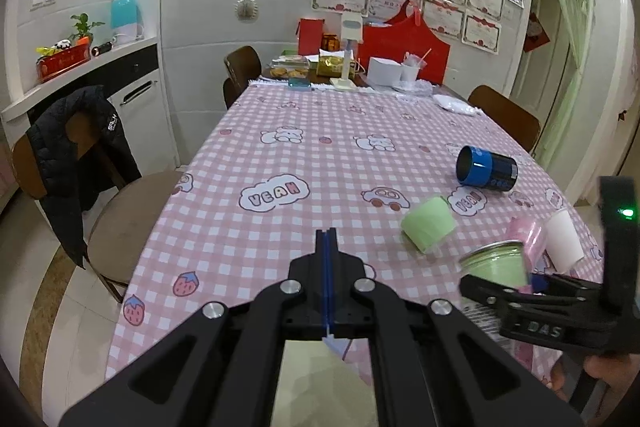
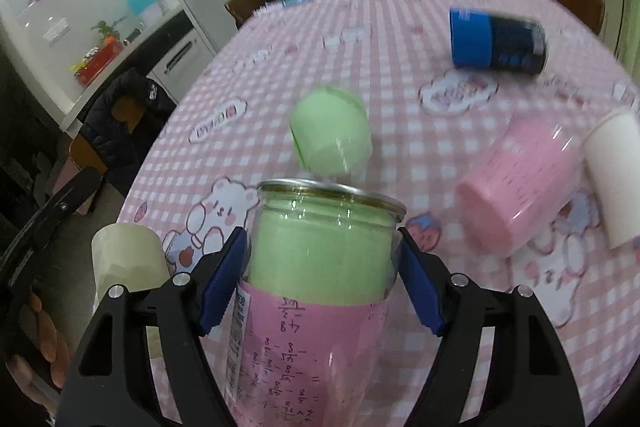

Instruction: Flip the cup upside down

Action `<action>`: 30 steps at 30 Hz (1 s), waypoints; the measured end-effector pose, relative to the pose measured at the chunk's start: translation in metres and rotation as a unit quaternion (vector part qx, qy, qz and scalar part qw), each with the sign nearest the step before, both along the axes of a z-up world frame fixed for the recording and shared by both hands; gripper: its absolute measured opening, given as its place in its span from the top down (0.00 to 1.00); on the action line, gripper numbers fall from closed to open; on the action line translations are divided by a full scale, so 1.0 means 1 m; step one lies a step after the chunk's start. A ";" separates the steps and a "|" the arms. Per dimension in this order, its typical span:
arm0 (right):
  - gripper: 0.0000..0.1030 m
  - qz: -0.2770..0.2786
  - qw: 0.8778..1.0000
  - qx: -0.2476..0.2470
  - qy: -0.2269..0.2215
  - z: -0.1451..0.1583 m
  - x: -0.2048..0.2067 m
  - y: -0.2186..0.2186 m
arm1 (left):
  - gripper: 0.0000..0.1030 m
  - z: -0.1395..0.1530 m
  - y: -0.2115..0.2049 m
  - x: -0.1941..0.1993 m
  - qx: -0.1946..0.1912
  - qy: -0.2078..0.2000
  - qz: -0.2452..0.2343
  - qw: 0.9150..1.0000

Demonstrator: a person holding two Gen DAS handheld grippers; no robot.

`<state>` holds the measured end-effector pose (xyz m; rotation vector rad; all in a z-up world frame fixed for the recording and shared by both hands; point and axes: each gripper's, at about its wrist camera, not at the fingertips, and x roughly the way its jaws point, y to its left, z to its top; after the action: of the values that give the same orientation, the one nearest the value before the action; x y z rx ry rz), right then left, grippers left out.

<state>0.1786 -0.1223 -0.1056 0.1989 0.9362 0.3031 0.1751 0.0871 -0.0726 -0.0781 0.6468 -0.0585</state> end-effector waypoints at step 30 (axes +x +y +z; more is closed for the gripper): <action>0.35 0.003 0.981 -0.114 -0.158 0.030 -0.053 0.004 | 0.41 0.005 -0.026 -0.027 -0.002 0.009 0.014 1.000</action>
<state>0.1260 -0.1188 -0.0758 -0.0639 0.6493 0.2225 0.1484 0.0614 -0.0674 -0.0907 0.6642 -0.0318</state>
